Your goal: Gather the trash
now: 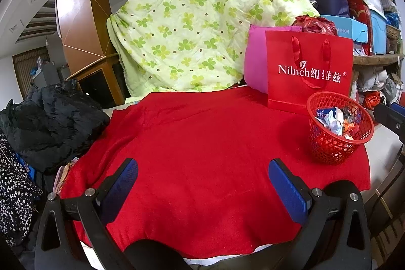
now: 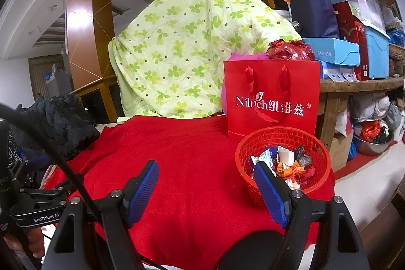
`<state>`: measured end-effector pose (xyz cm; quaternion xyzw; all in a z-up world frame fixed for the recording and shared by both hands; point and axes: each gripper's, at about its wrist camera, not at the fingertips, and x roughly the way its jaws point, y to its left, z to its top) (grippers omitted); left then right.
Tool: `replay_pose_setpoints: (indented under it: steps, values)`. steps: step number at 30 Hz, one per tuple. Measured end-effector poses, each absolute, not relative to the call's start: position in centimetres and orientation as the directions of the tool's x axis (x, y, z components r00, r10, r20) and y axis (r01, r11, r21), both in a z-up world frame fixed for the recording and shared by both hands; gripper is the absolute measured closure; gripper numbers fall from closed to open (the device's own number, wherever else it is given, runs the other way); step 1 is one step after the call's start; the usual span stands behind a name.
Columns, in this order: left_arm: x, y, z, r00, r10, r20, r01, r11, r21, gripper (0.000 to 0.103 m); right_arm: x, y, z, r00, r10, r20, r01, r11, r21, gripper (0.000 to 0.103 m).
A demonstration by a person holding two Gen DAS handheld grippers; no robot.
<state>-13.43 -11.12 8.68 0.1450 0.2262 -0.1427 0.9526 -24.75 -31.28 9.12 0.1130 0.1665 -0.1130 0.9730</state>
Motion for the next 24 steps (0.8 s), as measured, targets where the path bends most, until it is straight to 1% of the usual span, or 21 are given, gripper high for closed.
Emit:
replay_pose_setpoints:
  steps: [24]
  values:
    - [-12.2,-10.6,7.7,0.844,-0.195,-0.500,0.332,0.921,0.202,0.001,-24.1,-30.9,8.5,0.915,-0.182,-0.360,0.259,0.949,0.177,0.023]
